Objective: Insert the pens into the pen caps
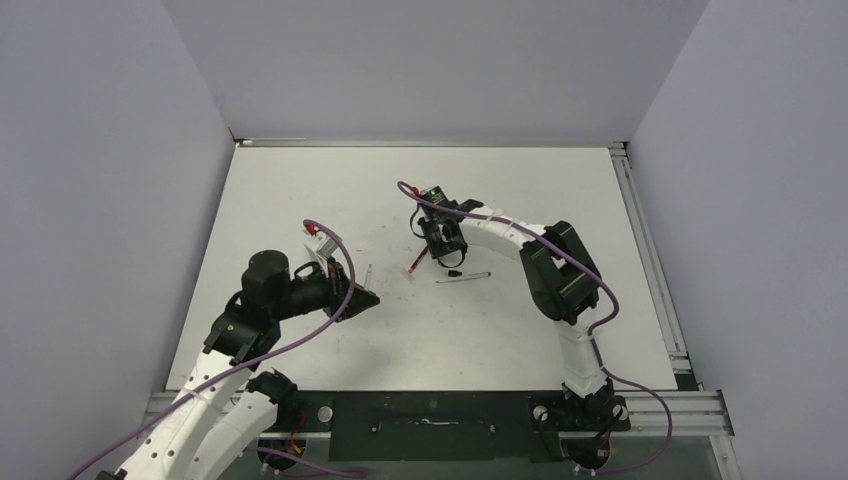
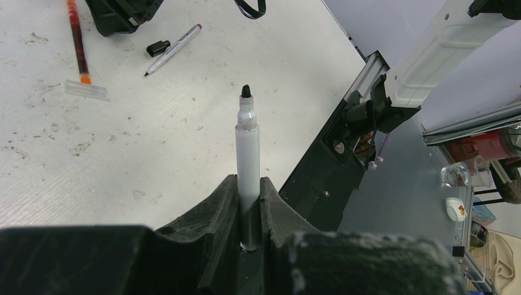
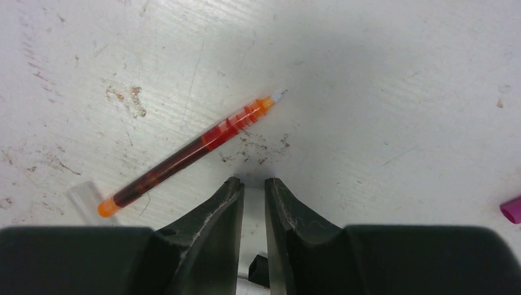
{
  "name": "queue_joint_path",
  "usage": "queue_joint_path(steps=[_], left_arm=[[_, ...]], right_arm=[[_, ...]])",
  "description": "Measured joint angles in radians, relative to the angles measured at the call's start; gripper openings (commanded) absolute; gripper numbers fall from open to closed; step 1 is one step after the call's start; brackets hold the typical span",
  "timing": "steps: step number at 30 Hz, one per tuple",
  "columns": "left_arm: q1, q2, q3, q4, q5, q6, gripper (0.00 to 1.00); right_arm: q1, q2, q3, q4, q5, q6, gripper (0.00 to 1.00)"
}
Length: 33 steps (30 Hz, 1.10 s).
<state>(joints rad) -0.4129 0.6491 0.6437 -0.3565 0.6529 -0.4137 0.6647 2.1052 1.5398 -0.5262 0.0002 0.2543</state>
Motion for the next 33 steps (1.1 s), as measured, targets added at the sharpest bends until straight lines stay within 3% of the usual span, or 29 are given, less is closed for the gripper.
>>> queue_joint_path(steps=[8, 17, 23, 33], left_arm=[[-0.01, -0.006, 0.0, -0.001, -0.01, 0.0, 0.0], [-0.011, -0.006, 0.0, -0.007, -0.013, 0.0, 0.0], [-0.011, -0.003, 0.0, -0.007, -0.013, 0.0, 0.0], [-0.014, 0.001, 0.0, -0.007, -0.012, 0.0, 0.0]], right_arm=[[-0.003, -0.004, 0.0, -0.001, 0.046, 0.054, 0.47], [-0.003, -0.082, -0.011, -0.053, 0.037, -0.06, 0.61], [-0.003, -0.179, -0.08, -0.059, 0.01, -0.162, 0.63], [-0.002, -0.204, -0.174, -0.076, -0.023, -0.296, 0.6]])
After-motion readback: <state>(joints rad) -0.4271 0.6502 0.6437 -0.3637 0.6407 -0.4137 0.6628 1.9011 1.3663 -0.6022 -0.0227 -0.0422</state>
